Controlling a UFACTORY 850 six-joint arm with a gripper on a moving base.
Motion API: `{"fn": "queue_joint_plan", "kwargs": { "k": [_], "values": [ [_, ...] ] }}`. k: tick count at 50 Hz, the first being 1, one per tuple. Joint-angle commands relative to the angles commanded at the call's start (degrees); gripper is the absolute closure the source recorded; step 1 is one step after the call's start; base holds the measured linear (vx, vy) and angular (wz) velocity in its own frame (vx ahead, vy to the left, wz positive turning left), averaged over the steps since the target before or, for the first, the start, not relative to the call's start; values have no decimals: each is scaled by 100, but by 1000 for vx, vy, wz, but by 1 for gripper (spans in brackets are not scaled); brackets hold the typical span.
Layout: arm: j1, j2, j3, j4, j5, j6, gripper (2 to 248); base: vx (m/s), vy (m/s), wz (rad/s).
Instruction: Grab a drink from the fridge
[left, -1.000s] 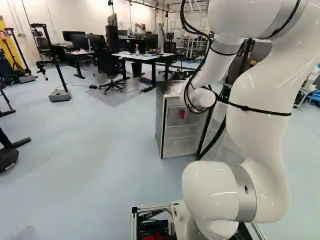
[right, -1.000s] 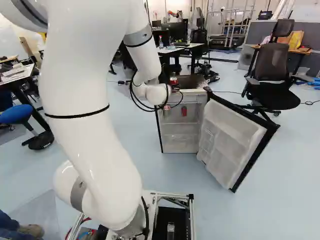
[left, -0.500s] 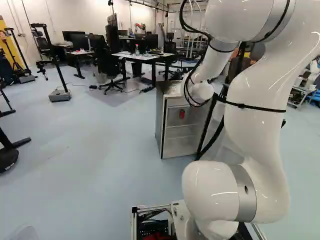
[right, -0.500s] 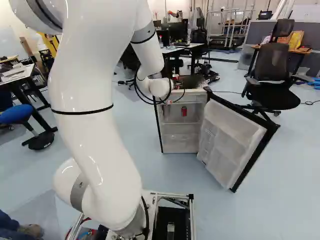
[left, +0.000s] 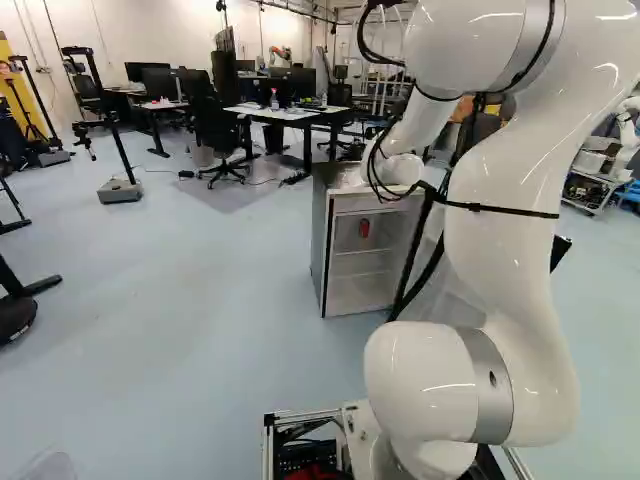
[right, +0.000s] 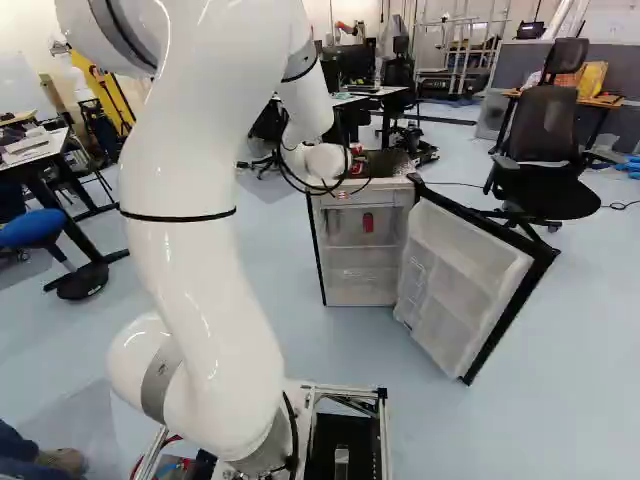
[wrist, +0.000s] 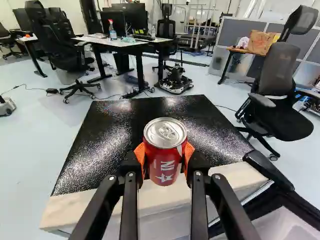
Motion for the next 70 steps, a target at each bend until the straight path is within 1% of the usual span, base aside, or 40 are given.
{"fn": "queue_joint_plan", "kwargs": {
  "k": [19,36,51,54,70],
  "values": [
    [-1,-472,-649,0,-471,0,154,0,0,0],
    [-2,-935,-1250,0,-485,0,154,0,0,0],
    [-15,-1320,-1678,0,-485,0,154,0,0,0],
    [-17,-1370,-1732,0,-485,0,154,0,0,0],
    [-17,-1370,-1732,0,-485,0,154,0,0,0]
  ]
}}
